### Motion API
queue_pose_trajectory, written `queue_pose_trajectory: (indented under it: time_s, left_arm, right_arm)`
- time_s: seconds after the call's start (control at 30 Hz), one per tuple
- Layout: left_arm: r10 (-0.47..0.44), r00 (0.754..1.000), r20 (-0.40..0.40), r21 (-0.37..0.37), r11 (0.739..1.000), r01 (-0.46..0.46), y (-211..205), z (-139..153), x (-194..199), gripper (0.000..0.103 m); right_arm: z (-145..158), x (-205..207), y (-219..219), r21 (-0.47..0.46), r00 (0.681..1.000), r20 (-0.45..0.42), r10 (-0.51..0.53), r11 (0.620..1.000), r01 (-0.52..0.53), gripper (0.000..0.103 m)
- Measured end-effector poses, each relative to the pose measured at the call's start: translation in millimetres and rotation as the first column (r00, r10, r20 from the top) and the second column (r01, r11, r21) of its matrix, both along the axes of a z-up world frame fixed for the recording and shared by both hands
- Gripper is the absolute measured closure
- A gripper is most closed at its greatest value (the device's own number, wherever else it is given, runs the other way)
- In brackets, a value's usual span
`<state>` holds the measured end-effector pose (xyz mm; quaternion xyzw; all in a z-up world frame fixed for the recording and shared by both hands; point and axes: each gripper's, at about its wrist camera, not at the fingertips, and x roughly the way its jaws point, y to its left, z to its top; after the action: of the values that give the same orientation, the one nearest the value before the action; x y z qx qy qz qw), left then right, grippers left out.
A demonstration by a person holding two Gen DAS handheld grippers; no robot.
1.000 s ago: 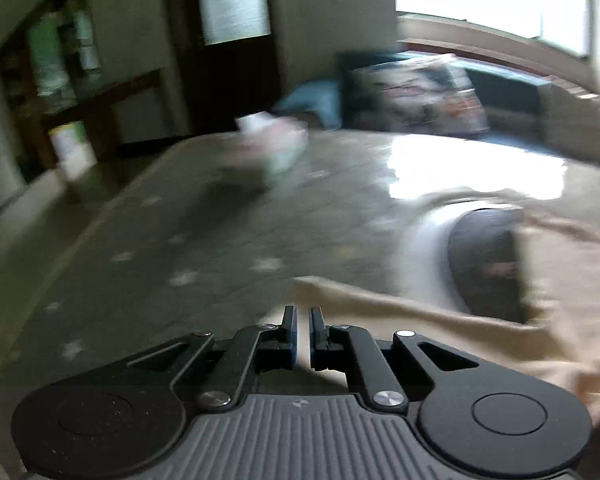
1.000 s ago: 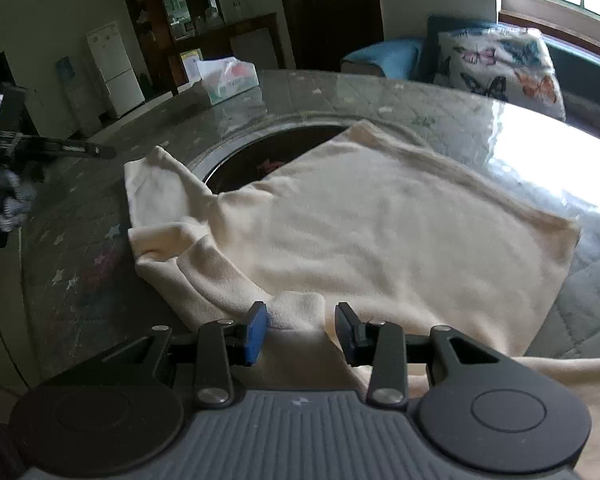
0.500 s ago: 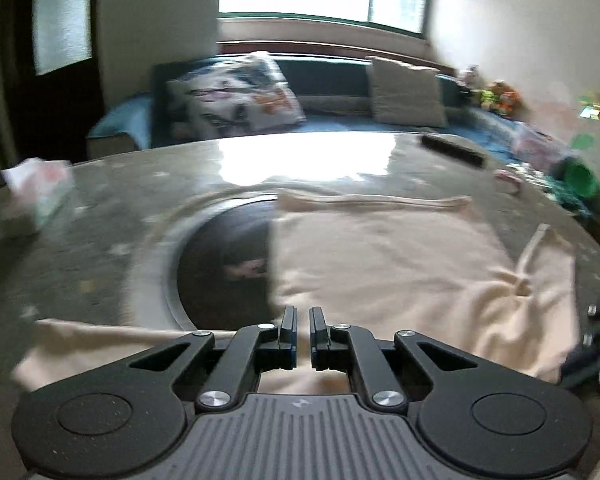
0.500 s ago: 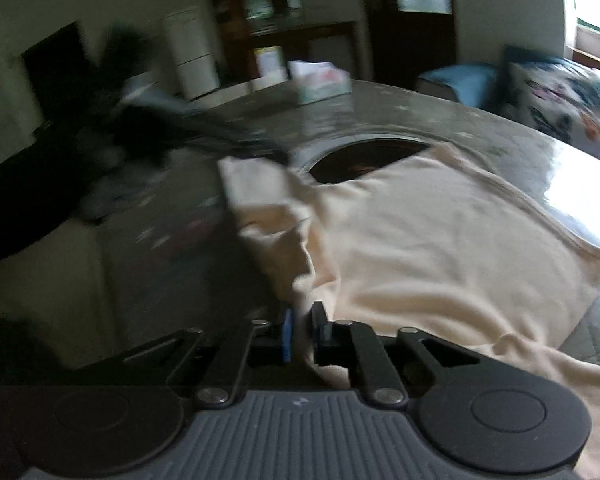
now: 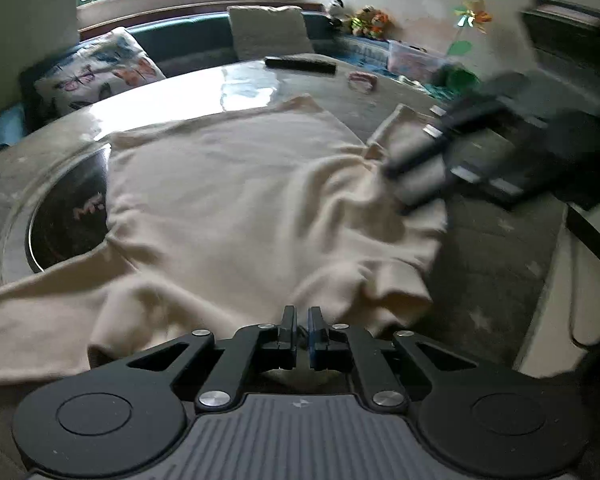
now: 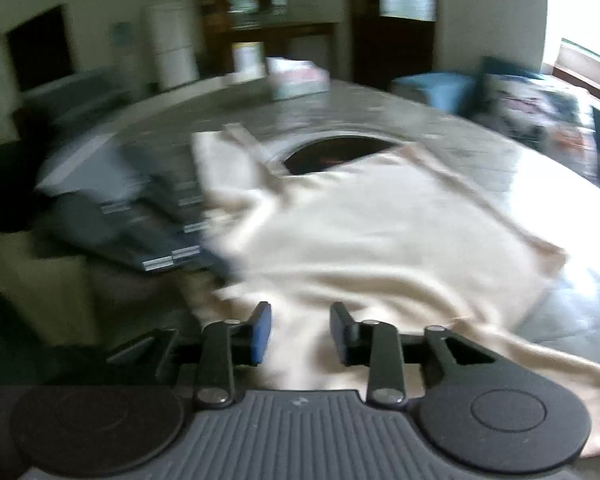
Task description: Fold clothes
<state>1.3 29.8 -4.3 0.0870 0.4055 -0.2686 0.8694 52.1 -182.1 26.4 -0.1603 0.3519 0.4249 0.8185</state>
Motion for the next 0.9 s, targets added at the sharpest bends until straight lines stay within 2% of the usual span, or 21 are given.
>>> queue_pose_trajectory:
  time_s: [0.13,0.27,0.43,0.57,0.63,0.7,0.77,0.9]
  left_arm:
    - [-0.02,1.0,-0.001,0.009,1.0,0.02,1,3,-4,0.097]
    - [0.004,0.999,0.048,0.003,1.0,-0.004,8,15,5,0.096]
    - [0.122,0.986,0.111,0.013,0.992,-0.125,18,28,46,0.096]
    - [0.259,0.96,0.106,0.026,0.964,-0.263,28,24,98,0.094]
    - [0.316,0.943,0.105,0.031,0.947,-0.321,34,19,124,0.088]
    - [0.349,0.931,0.104,0.034,0.935,-0.354,37,14,148,0.065]
    - [0.377,0.919,0.117,0.045,0.922,-0.384,40,11,166,0.063]
    - [0.397,0.911,0.108,0.058,0.913,-0.404,41,1,200,0.062]
  right_arm:
    - [-21,25,-1,-0.051,0.991,0.006,-0.137,0.989,0.137,0.063]
    - [-32,24,-17,-0.116,0.983,-0.023,-0.182,0.977,0.178,0.063]
    - [-20,12,-38,-0.103,0.981,-0.04,-0.192,0.977,0.188,0.061]
    - [-8,25,-45,-0.062,0.972,-0.032,-0.235,0.971,0.232,0.061]
    - [-5,42,-48,-0.045,0.962,-0.02,-0.273,0.961,0.272,0.061]
    - [-5,64,-51,-0.031,0.947,-0.019,-0.322,0.946,0.321,0.062]
    - [-7,85,-53,-0.024,0.931,-0.012,-0.364,0.931,0.363,0.062]
    - [-17,133,-58,-0.024,0.895,-0.014,-0.446,0.895,0.446,0.064]
